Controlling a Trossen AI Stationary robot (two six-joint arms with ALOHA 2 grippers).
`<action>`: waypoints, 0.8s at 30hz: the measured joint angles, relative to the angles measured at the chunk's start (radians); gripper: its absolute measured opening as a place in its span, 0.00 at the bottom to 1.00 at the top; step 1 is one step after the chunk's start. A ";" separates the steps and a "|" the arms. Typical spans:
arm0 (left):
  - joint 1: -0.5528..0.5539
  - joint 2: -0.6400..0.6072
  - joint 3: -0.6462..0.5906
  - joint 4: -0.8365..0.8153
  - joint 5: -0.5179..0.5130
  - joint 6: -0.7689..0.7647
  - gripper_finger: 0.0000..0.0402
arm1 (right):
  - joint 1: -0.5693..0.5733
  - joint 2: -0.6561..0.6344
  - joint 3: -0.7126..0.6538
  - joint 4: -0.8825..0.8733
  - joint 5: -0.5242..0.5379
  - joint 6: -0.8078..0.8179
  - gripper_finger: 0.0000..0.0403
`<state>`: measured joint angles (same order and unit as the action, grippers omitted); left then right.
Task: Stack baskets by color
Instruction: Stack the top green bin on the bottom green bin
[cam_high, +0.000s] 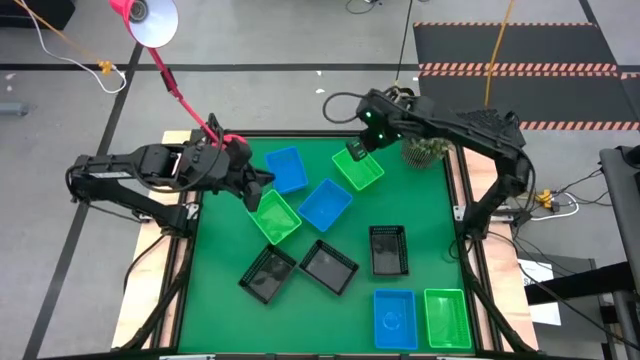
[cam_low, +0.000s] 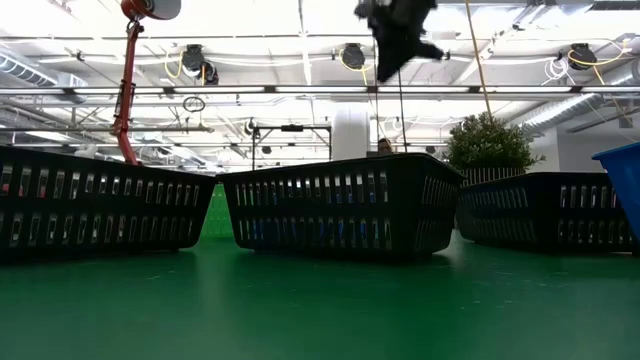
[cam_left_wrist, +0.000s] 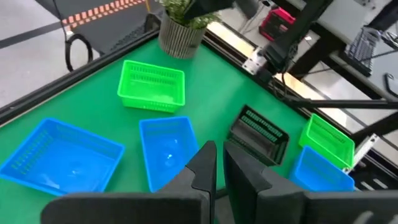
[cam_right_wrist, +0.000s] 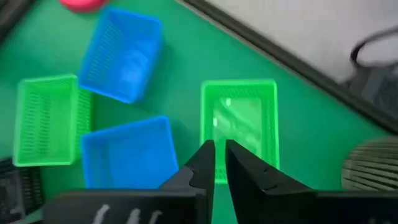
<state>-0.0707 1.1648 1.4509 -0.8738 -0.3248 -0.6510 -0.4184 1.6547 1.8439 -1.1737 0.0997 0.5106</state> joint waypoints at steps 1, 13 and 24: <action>0.008 0.000 0.000 0.000 0.000 0.000 0.08 | -0.023 0.008 -0.021 0.007 -0.032 -0.009 0.10; 0.103 0.000 0.000 0.002 0.001 0.070 0.08 | -0.209 0.047 -0.308 0.231 -0.209 -0.088 0.21; 0.215 0.000 0.000 0.000 0.010 0.153 0.08 | -0.282 0.123 -0.371 0.290 -0.237 -0.144 0.35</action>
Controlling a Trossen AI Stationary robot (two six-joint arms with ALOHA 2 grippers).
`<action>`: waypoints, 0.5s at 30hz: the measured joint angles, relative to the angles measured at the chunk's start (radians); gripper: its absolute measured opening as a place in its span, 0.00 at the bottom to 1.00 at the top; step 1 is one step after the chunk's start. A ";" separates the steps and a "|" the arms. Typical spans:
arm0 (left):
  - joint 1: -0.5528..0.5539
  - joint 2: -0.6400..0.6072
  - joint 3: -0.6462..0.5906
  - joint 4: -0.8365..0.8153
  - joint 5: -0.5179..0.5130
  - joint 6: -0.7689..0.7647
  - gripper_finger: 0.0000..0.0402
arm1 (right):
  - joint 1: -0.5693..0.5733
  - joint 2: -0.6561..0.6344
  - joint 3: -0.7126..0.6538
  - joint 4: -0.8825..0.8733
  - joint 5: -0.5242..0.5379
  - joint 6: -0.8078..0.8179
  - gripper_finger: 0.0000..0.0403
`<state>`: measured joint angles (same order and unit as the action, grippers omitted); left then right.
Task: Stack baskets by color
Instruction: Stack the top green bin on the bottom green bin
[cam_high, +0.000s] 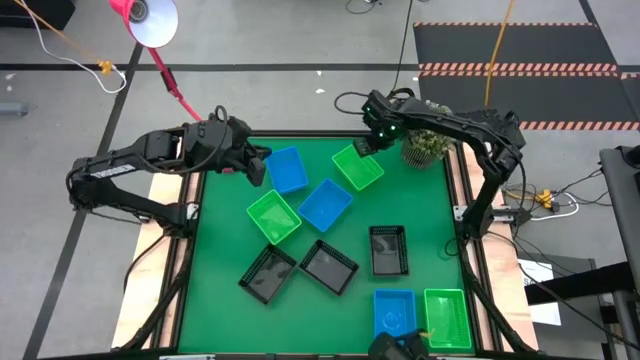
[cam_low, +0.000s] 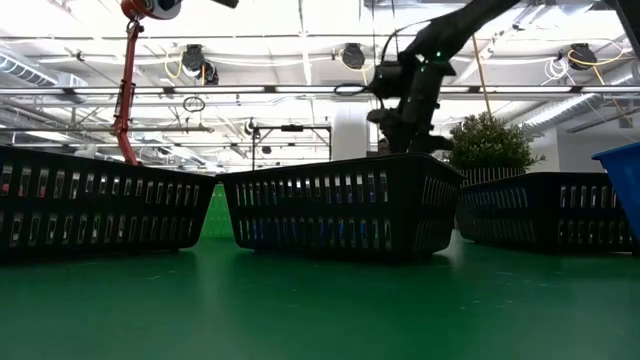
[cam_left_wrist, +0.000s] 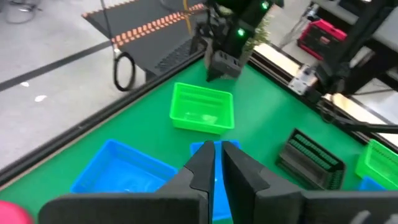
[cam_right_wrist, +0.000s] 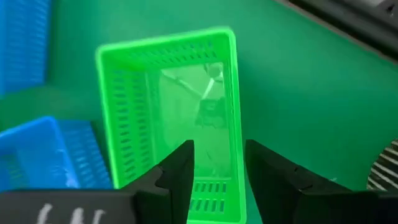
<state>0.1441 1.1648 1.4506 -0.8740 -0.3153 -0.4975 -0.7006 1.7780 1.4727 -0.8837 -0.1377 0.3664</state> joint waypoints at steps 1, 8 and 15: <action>0.011 0.000 0.000 -0.002 0.000 0.006 0.08 | 0.000 0.013 0.000 0.001 0.003 -0.003 0.35; 0.075 0.000 0.000 -0.033 0.001 0.049 0.08 | 0.000 0.085 0.000 0.025 0.060 -0.025 0.36; 0.106 0.000 0.000 -0.076 0.003 0.060 0.08 | 0.000 0.124 0.000 0.042 0.084 -0.072 0.21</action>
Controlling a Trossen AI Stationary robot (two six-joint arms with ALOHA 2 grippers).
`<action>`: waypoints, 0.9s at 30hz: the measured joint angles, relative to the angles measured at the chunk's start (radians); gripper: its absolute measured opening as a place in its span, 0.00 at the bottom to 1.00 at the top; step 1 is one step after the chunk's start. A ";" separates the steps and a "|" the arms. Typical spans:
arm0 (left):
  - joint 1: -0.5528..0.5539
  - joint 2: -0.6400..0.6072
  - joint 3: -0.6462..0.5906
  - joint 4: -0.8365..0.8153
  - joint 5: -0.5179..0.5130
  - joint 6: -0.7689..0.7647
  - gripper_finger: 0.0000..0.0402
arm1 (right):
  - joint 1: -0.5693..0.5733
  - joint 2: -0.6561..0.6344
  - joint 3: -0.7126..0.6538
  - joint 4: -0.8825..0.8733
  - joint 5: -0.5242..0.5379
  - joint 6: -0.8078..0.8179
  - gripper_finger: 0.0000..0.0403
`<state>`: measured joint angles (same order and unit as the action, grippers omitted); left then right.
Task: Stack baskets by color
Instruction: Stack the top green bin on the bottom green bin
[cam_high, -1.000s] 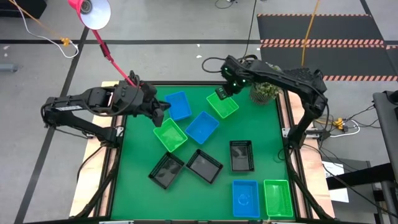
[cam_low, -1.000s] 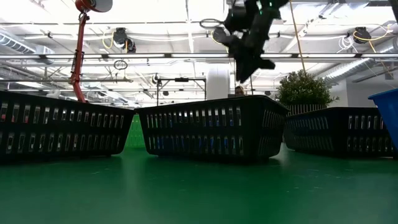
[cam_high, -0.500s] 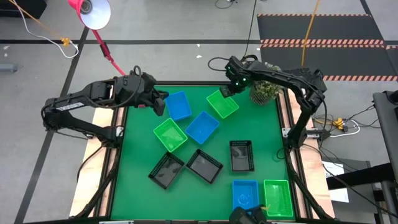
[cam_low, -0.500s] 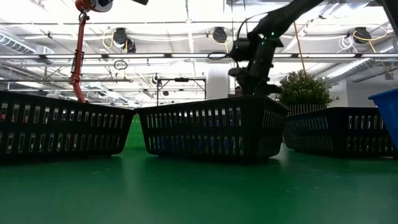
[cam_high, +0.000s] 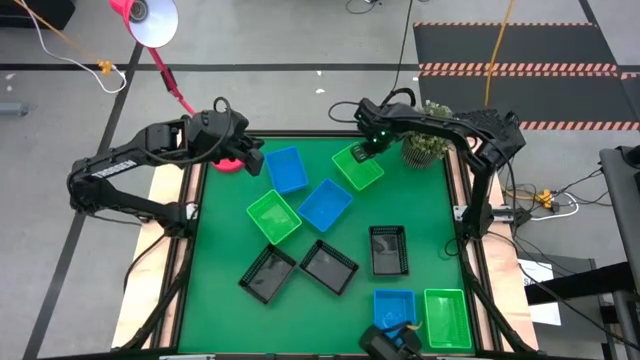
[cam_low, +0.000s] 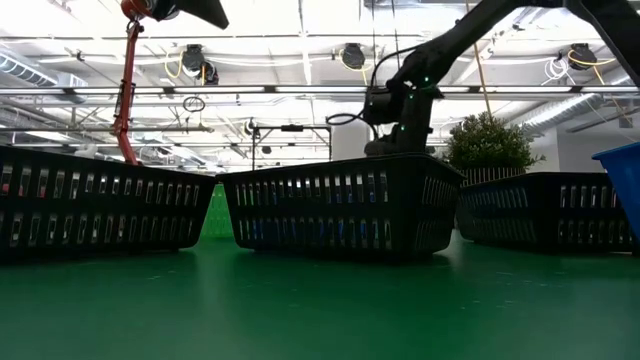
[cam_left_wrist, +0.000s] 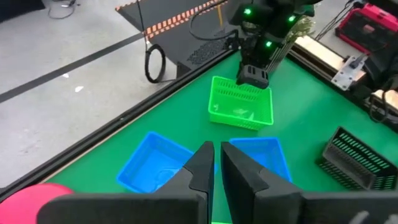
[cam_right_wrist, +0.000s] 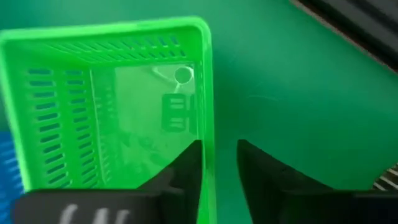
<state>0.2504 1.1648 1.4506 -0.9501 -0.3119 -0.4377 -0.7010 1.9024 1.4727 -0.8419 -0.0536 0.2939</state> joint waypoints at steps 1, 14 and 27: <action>0.000 0.000 0.000 0.000 0.000 0.005 0.08 | 0.000 0.005 0.000 0.000 0.000 0.000 0.17; -0.004 0.000 0.000 0.000 0.000 0.013 0.08 | 0.011 -0.065 0.000 -0.100 -0.022 0.072 0.01; -0.029 0.000 0.000 0.001 0.007 -0.034 0.08 | 0.159 -0.435 0.001 -0.384 -0.026 0.399 0.00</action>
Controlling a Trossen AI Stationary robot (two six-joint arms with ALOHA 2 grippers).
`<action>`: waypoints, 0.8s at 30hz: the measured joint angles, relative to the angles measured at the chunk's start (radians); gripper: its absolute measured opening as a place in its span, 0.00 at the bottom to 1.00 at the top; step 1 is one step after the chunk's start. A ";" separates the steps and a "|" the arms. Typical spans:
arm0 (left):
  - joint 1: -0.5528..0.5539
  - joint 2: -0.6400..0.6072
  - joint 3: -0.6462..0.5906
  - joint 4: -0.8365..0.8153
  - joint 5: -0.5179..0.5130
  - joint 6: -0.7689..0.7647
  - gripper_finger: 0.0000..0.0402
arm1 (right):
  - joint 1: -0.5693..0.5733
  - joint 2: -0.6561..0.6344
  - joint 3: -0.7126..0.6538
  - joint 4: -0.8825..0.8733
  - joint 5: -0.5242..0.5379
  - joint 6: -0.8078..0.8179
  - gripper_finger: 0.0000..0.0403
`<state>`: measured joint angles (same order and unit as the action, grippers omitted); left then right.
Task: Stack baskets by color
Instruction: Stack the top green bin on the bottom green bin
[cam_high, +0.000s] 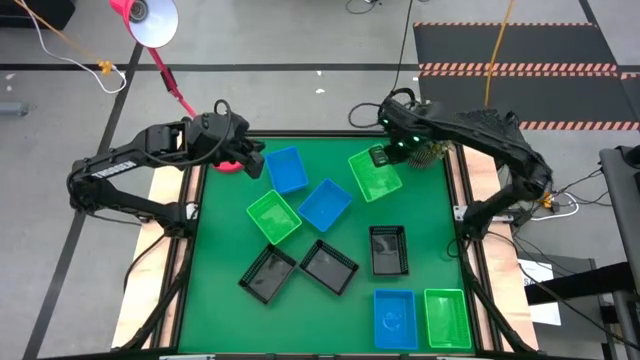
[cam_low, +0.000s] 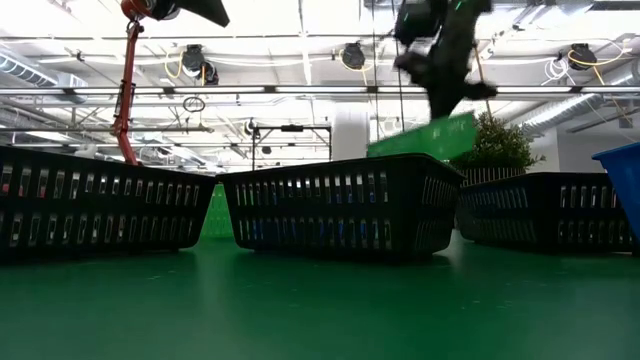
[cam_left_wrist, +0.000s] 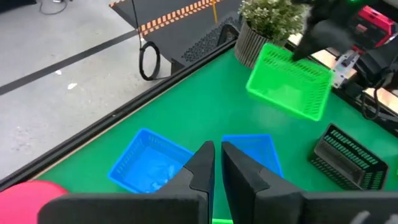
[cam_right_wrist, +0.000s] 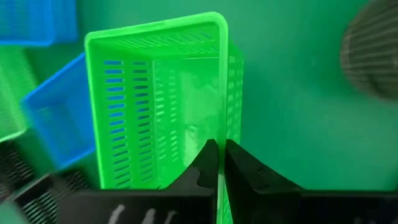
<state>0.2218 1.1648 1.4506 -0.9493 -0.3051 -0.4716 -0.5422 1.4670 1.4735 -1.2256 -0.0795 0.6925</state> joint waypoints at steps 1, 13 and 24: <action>-0.003 0.000 0.000 0.000 0.001 0.000 0.08 | 0.021 -0.029 0.000 -0.022 0.000 0.033 0.00; -0.044 0.014 0.000 0.054 0.027 -0.107 0.12 | 0.345 -0.275 0.000 -0.110 0.056 0.476 0.00; -0.198 0.198 0.000 0.434 0.043 -0.410 0.50 | 0.528 -0.286 0.000 0.055 0.291 0.605 0.00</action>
<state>0.0242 1.3633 1.4502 -0.5155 -0.2619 -0.8818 -0.0137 1.1810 1.4738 -1.1707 0.2118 1.2972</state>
